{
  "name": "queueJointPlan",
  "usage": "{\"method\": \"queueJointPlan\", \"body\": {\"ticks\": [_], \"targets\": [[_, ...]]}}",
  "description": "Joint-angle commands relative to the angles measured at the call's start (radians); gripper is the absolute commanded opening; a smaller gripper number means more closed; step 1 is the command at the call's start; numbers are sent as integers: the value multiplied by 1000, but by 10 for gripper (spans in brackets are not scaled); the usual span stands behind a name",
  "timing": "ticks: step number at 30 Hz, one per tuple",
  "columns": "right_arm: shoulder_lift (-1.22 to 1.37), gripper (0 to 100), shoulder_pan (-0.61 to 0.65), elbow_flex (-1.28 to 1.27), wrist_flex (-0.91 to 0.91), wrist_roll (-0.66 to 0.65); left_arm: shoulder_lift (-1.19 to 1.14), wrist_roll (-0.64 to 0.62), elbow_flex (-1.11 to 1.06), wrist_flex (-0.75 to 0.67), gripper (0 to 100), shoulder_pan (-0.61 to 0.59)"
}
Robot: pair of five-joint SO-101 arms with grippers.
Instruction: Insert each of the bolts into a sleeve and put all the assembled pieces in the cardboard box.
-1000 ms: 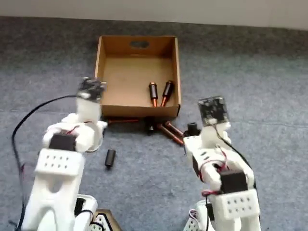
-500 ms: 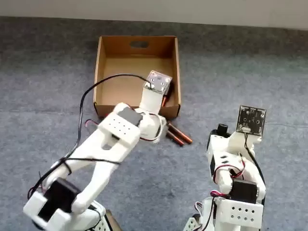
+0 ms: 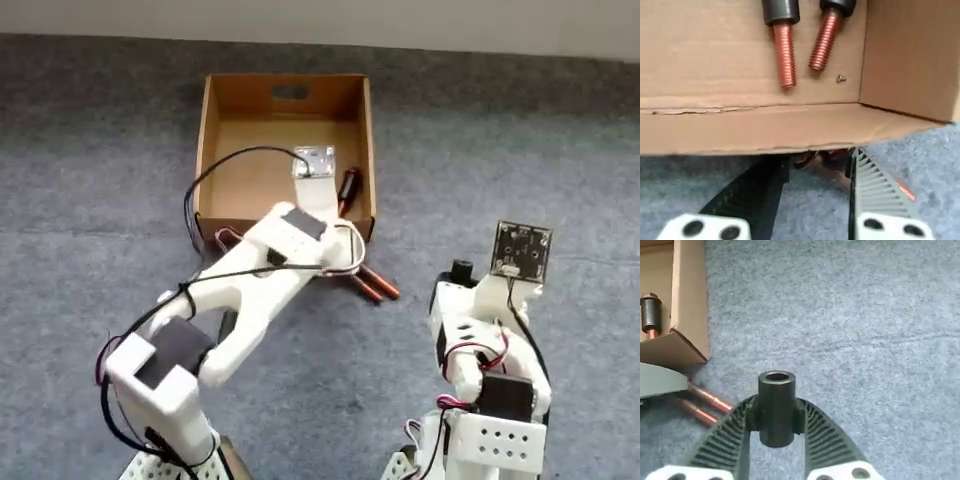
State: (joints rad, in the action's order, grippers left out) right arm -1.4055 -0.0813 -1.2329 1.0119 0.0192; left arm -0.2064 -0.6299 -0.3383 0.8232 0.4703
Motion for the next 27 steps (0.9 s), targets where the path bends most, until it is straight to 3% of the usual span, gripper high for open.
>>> {"method": "queueJointPlan", "body": {"ticks": [1, 7, 20, 27], "targets": [[-12, 6, -7, -7, -18, 9, -42, -23, 84, -12, 204, 15], [-12, 6, -4, -25, -24, 9, -82, -20, 85, -8, 204, 15], [-12, 6, -2, -24, -24, 9, -81, -20, 237, 269, 204, 16], [-12, 6, -2, -24, -24, 9, -82, -17, 298, 381, 204, 87]]}}
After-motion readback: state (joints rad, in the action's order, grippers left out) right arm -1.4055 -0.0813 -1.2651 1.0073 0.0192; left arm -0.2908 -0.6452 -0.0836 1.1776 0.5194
